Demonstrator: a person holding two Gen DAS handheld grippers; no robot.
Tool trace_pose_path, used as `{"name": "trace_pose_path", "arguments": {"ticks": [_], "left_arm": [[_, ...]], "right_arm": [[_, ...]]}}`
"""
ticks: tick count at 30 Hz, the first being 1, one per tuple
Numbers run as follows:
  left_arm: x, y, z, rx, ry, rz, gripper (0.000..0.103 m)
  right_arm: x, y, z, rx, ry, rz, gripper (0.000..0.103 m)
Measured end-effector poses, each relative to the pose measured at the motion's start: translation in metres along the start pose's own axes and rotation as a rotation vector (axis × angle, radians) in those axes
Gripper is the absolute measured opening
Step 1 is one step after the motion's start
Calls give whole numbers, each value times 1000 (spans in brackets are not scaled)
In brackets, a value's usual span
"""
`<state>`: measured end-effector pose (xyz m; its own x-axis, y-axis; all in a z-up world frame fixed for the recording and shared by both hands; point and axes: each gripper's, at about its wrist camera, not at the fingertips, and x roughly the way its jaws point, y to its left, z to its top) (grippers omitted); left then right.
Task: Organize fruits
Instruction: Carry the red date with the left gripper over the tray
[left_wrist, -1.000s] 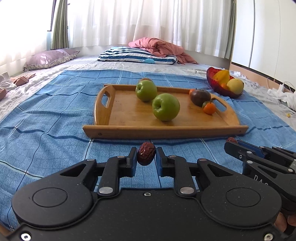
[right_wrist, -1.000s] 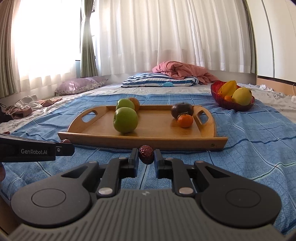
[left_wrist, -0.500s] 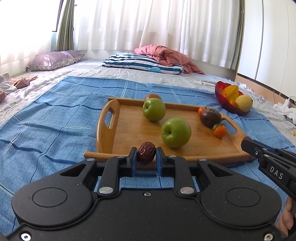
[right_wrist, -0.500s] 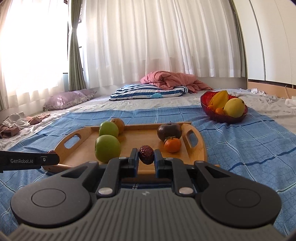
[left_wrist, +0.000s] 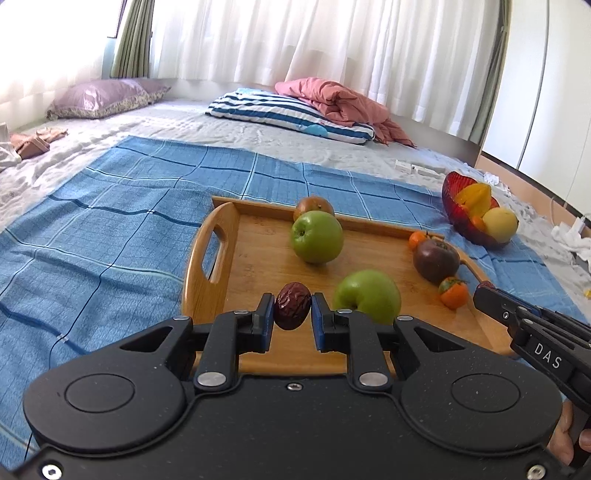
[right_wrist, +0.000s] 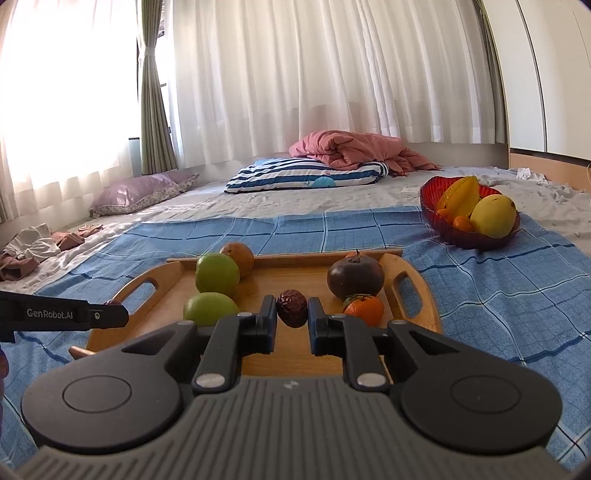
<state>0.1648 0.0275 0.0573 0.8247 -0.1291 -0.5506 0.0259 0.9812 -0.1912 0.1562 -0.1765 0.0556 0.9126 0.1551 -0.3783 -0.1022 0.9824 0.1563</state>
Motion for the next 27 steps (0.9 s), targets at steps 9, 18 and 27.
{"name": "trace_pose_path", "arguments": {"ticks": [9,18,27], "left_arm": [[56,4,58,4,70,19,20],[124,5,93,45,153,86,20],[168,9,95,48,190,107,20]], "right_arm": [[75,-17,46,108,162,63,21],[154,-25,62,174,321,52,21],[192,-18,65,130,358,-11,21]]}}
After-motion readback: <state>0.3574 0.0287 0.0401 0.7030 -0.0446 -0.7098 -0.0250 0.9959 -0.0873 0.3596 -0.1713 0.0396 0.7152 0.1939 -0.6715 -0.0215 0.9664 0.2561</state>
